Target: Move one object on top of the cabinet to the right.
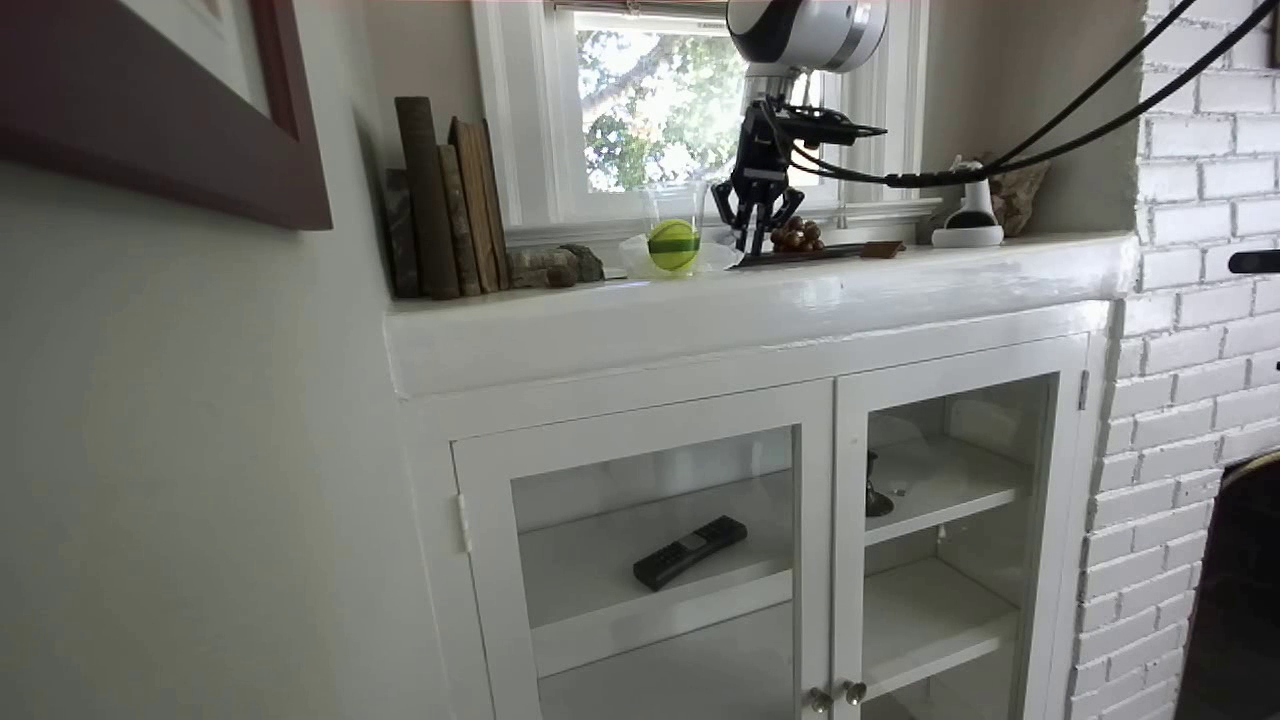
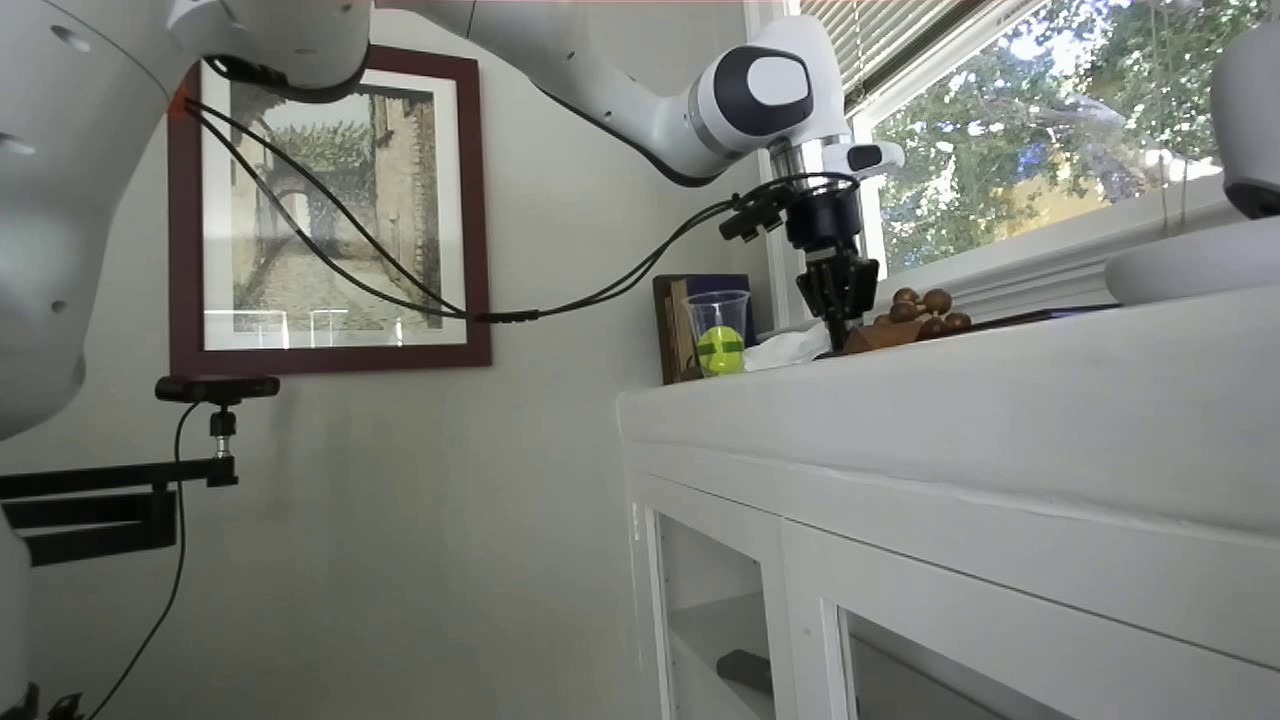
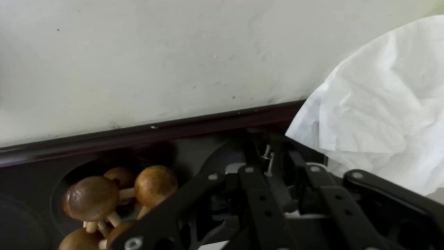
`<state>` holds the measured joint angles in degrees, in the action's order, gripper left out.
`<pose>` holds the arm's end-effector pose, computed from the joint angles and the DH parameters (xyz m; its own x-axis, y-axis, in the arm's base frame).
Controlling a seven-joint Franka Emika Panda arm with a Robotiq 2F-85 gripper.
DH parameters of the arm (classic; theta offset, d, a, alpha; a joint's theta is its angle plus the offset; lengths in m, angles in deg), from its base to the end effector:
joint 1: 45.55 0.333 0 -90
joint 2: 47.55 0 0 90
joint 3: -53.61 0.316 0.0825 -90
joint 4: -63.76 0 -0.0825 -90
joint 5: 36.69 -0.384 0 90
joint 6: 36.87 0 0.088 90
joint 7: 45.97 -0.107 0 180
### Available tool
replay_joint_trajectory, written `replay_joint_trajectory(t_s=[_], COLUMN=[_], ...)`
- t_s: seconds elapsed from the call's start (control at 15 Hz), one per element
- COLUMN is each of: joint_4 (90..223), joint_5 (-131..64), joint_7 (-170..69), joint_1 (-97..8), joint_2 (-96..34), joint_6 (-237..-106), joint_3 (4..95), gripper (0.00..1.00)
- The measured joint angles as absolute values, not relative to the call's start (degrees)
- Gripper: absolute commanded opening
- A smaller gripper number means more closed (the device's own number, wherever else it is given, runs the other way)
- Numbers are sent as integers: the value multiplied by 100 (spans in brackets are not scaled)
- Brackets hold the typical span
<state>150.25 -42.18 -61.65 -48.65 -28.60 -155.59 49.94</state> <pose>0.6794 -0.0698 0.4990 0.8880 -0.4135 0.2012 -0.3940 -0.9098 -0.1308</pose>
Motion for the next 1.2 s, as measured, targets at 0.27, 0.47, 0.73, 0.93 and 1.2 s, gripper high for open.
replay_joint_trajectory(t_s=[0.27, 0.47, 0.73, 0.93, 1.2], joint_4=[15025, 15025, 14998, 14975, 14975], joint_5=[-4218, -4218, -4218, -4218, -4218], joint_7=[-6166, -6166, -6166, -6166, -6166], joint_1=[-4865, -4865, -4865, -4865, -4865], joint_2=[-2856, -2851, -2834, -2817, -2790], joint_6=[-15559, -15559, -15590, -15621, -15635], joint_3=[4994, 4994, 4991, 4985, 4984], gripper=[26, 26, 25, 25, 25])
